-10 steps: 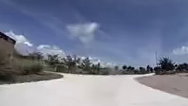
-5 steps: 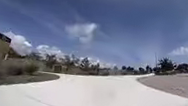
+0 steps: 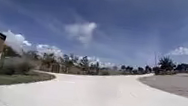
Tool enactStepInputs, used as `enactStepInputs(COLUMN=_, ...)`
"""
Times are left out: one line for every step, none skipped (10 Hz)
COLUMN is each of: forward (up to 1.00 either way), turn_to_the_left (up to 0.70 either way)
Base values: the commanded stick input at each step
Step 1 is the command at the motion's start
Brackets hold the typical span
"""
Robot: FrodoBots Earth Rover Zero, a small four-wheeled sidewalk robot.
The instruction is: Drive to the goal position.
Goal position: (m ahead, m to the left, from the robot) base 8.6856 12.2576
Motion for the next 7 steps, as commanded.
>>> enactStepInputs(forward=0.85, turn_to_the_left=0.04)
enactStepInputs(forward=0.85, turn_to_the_left=0.04)
enactStepInputs(forward=0.85, turn_to_the_left=0.3)
enactStepInputs(forward=0.85, turn_to_the_left=0.38)
enactStepInputs(forward=0.85, turn_to_the_left=0.38)
enactStepInputs(forward=0.85, turn_to_the_left=0.38)
enactStepInputs(forward=0.85, turn_to_the_left=0.25)
